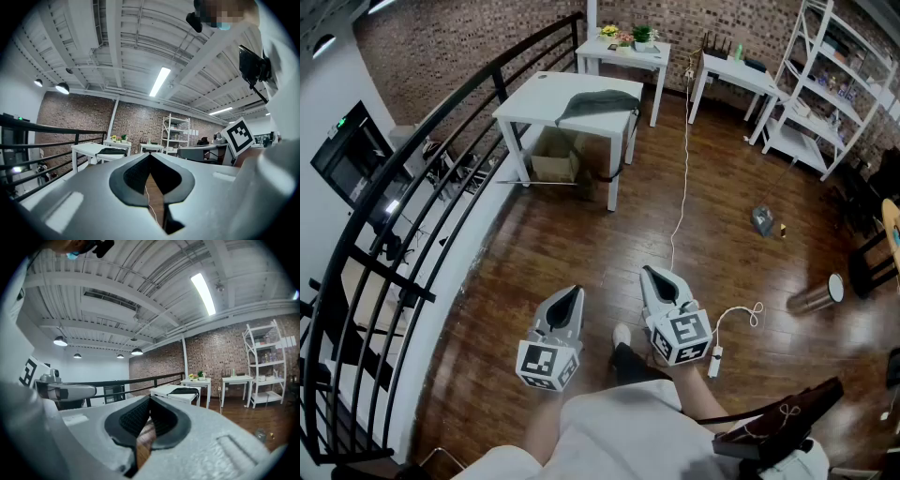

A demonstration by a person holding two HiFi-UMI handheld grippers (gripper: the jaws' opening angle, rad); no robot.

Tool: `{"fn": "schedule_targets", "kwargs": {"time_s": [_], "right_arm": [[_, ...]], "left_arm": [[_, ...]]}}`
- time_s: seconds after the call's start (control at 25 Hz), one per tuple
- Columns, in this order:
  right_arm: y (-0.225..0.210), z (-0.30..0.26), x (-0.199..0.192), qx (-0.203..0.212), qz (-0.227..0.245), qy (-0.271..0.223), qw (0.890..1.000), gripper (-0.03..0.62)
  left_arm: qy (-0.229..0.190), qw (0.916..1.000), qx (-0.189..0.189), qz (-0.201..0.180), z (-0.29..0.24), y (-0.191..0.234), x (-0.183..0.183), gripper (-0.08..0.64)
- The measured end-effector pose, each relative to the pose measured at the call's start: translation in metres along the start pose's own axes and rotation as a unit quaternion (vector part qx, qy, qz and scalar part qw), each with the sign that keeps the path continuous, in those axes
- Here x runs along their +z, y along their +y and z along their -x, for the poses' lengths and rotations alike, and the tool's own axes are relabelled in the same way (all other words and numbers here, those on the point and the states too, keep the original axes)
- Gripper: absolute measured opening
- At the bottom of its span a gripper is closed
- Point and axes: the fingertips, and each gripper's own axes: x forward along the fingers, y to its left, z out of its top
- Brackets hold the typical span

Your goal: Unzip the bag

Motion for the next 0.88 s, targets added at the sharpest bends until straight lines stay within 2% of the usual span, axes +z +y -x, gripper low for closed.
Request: {"fn": "schedule_targets", "kwargs": {"time_s": [0.2,0.36,0.48,0.6,0.88], "right_arm": [[-0.046,-0.085,0.029,0.052,0.007,-0.016,0.999,-0.008],[-0.108,-0.126,0.054,0.042,0.008,-0.031,0.999,-0.008],[-0.146,-0.157,0.045,0.026,-0.014,-0.015,0.999,-0.008],[-0.174,-0.184,0.026,0.024,-0.037,0.010,0.999,-0.008],[-0.231,-0.265,0.009,0.013,-0.050,0.021,0.998,-0.009]], "left_arm": [[0.007,0.9992,0.019,-0.034,-0.097,0.032,0.013,0.017],[0.002,0.9964,0.033,-0.079,-0.172,0.052,0.034,0.017],[0.008,0.9965,0.040,-0.073,-0.213,0.069,0.038,0.017],[0.031,0.9971,0.033,-0.061,-0.252,0.081,0.021,0.017],[0.050,0.9974,0.010,-0.051,-0.352,0.129,-0.002,0.017]]}}
